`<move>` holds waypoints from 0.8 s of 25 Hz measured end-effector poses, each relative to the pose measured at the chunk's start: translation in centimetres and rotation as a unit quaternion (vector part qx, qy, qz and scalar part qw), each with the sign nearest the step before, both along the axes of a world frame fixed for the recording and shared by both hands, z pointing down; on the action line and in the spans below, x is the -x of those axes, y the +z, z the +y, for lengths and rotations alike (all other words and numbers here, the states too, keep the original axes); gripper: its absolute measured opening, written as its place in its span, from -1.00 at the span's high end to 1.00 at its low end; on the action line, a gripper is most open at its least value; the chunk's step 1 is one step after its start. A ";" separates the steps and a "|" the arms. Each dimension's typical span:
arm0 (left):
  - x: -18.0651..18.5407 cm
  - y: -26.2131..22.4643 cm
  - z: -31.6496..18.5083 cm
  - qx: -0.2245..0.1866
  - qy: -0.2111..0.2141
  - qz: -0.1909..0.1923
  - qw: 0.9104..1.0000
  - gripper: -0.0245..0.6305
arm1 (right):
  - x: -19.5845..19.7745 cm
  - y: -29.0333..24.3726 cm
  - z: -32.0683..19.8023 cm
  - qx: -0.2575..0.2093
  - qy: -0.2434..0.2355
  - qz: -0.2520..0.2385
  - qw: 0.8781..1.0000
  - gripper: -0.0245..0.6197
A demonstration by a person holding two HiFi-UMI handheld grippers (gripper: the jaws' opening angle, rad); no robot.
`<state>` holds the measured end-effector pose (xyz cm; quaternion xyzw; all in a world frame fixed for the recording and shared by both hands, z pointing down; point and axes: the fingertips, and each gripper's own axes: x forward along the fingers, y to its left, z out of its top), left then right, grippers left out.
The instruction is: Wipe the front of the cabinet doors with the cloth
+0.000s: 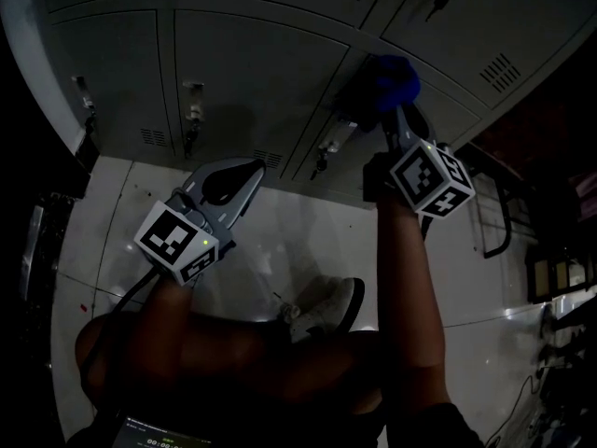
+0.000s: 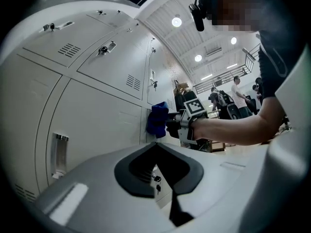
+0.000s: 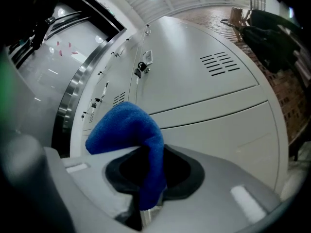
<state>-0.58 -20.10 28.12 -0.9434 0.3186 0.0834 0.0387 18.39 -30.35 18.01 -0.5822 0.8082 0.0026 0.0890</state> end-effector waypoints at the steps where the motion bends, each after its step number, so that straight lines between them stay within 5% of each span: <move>1: 0.0 0.1 0.0 0.000 0.000 -0.001 1.000 0.91 | -0.6 -0.1 0.1 0.000 0.004 0.000 1.000 0.72; 20: -0.4 0.7 0.0 0.005 0.001 -0.012 1.000 0.91 | -16.7 -0.3 2.7 0.005 0.141 -0.043 0.989 0.72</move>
